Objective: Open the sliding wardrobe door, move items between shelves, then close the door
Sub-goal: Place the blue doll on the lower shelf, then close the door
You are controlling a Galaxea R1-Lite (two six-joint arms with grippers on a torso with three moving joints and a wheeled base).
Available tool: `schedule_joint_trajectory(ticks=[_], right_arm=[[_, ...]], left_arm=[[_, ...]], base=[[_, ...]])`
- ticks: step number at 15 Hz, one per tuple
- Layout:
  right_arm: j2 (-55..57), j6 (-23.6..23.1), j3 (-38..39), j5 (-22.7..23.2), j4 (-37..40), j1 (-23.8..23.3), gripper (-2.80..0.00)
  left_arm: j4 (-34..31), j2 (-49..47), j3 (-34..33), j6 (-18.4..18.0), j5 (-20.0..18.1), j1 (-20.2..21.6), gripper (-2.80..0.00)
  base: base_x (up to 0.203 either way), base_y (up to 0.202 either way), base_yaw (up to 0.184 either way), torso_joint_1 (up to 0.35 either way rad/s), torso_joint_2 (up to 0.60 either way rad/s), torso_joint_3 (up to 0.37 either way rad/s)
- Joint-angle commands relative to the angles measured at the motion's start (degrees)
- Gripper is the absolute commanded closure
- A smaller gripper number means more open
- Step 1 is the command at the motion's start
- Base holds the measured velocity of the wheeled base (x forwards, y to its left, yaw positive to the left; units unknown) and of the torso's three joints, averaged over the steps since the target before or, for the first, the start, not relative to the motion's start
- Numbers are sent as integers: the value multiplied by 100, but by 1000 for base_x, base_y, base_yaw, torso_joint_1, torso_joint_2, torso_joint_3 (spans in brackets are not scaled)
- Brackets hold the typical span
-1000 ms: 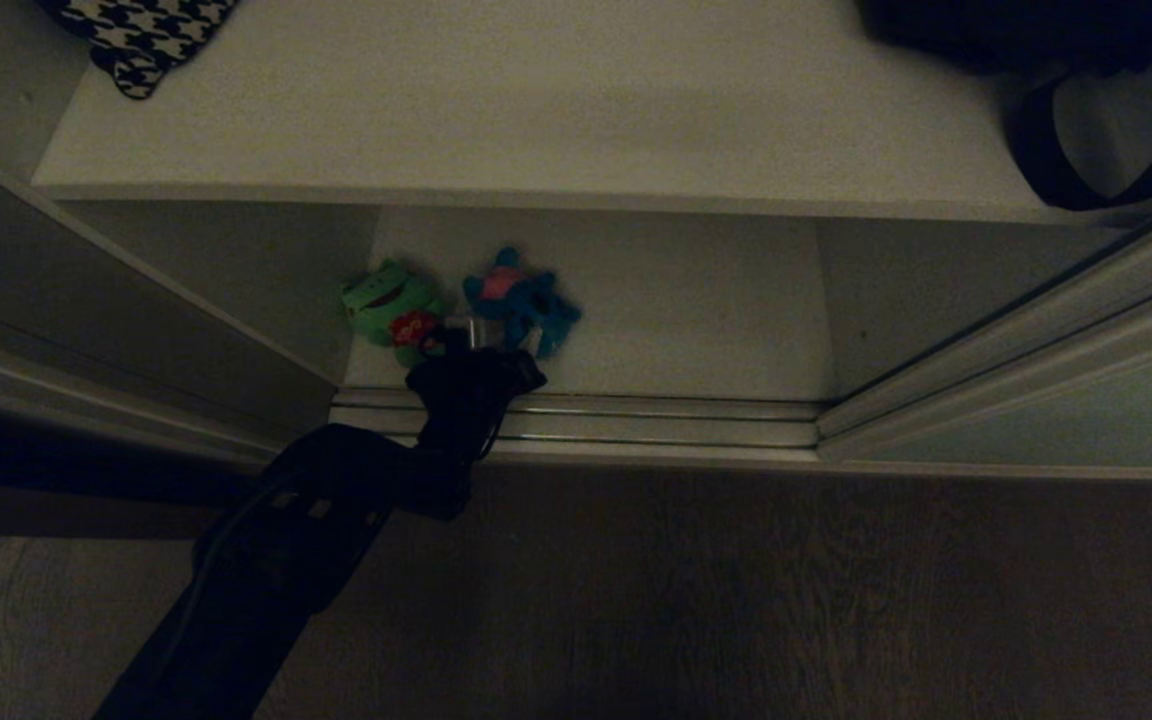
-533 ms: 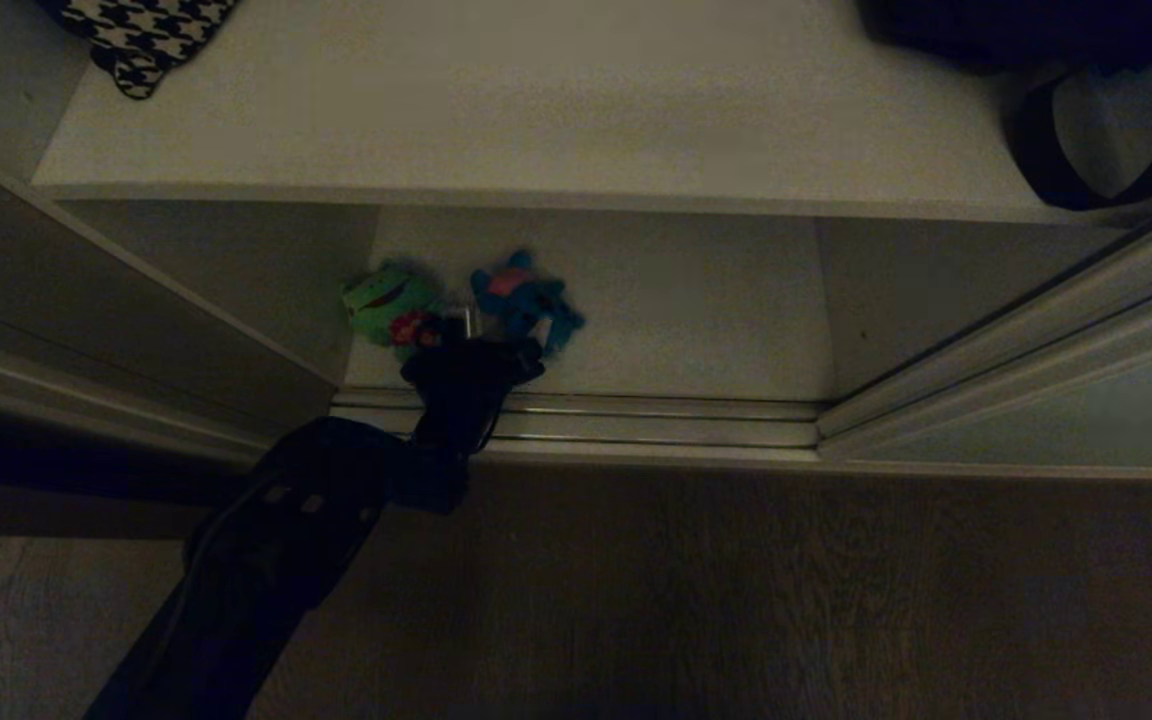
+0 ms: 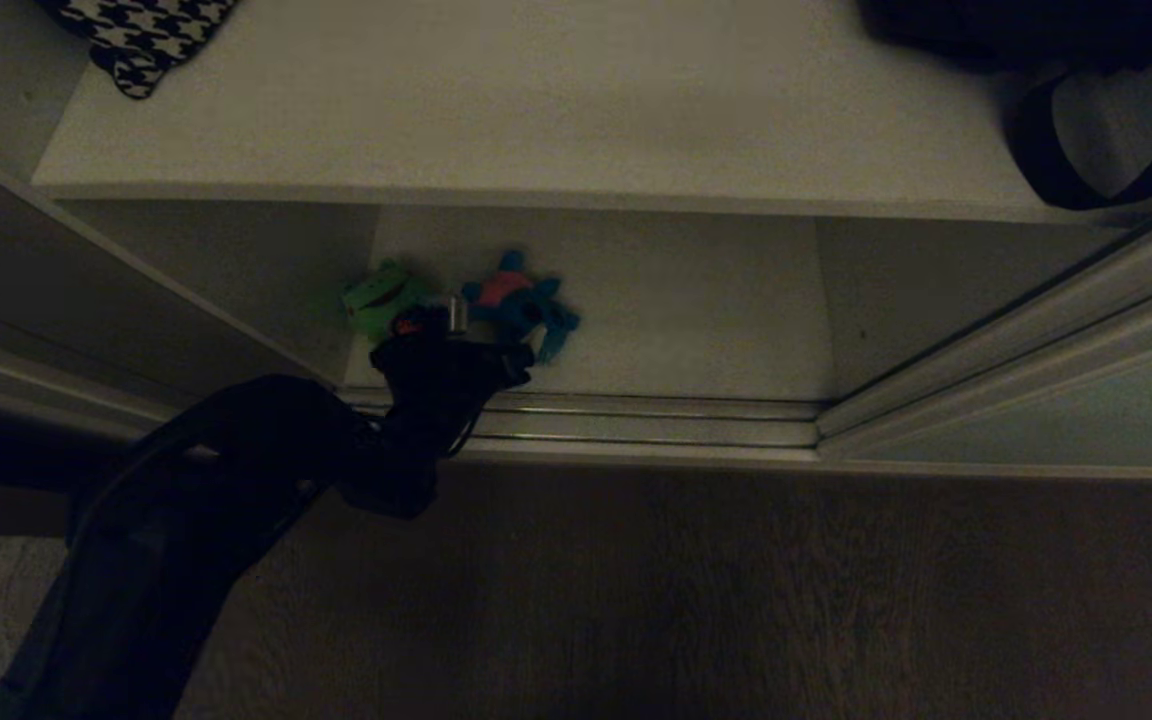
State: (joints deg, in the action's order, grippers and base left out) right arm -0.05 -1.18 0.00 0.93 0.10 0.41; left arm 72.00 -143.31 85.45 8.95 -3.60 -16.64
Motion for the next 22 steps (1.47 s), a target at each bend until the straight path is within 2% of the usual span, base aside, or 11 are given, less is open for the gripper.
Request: schedule_joint_trajectory(ticks=[1,3,6,9,11,12,13,17,19,22], right_arm=[[-4,-2,0,3,-1,2,0],[-4,-5,0,3,-1,2,0],[-4,2,0,3,-1,2,0],[-4,-5,0,3,-1,2,0],[-4,-5,0,3,-1,2,0],[-4,-5,0,3,-1,2,0],[-4,3,0,3,-1,2,0],[-4,-5,0,3,-1,2,0],[-4,-4,0,3,-1,2,0],[-4,-5,0,3,-1,2,0]], left_arm=[[49,711,-443,11,15,7,-280],[-19,1117,-983,-76,27,11,-280],[-116,1859,-2169,-260,30,11,-280],[-235,2915,-3457,-360,77,6,-280],[-564,3672,-4110,-483,233,4,-280],[-796,4037,-4544,-531,321,4,-222],[-1054,4393,-4898,-560,375,3,0],[-2440,6150,-5481,-593,473,32,0],[-3549,7243,-5558,-574,558,148,0],[-5329,9009,-5517,-586,458,660,0]], base=[[0,0,0,0,0,0],[0,0,0,0,0,0],[0,0,0,0,0,0],[0,0,0,0,0,0],[0,0,0,0,0,0],[0,0,0,0,0,0],[0,0,0,0,0,0],[0,0,0,0,0,0],[0,0,0,0,0,0],[0,0,0,0,0,0]])
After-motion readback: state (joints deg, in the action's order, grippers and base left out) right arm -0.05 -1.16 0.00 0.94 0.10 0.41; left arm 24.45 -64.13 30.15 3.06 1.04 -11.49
